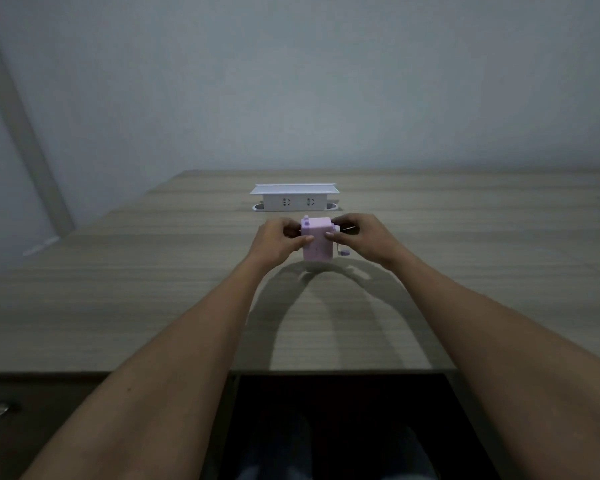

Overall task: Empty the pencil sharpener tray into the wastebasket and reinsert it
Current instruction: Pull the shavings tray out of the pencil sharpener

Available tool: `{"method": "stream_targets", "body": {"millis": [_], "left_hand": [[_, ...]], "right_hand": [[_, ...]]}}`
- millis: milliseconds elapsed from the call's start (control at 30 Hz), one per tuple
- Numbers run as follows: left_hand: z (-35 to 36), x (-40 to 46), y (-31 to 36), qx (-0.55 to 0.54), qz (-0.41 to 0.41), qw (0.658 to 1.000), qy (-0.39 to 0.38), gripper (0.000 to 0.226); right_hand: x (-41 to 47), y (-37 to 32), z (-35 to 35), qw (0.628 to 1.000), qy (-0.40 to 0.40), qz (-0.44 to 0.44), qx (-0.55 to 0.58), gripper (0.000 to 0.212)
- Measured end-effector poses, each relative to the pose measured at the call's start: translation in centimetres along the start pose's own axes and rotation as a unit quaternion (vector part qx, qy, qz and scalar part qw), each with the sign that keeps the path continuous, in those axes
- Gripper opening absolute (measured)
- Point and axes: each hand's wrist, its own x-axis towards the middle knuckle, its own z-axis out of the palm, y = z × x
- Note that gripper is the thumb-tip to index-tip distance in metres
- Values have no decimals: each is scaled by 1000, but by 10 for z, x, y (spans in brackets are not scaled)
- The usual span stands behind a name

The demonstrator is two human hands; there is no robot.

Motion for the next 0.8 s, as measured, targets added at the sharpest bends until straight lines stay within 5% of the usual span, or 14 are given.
{"method": "stream_targets", "body": {"millis": [400, 567, 667, 800], "left_hand": [[15, -22, -14, -46, -27, 999, 7, 41], [10, -26, -25, -82, -81, 992, -51, 95], [8, -24, -31, -84, -90, 989, -77, 107], [8, -21, -31, -94, -90, 985, -112, 79]], "right_hand": [[-21, 19, 9, 1000, 1, 6, 28, 48], [-22, 23, 11, 996, -26, 24, 86, 53], [-21, 26, 12, 990, -58, 44, 124, 54], [-16, 32, 14, 986, -79, 60, 132, 49]]}}
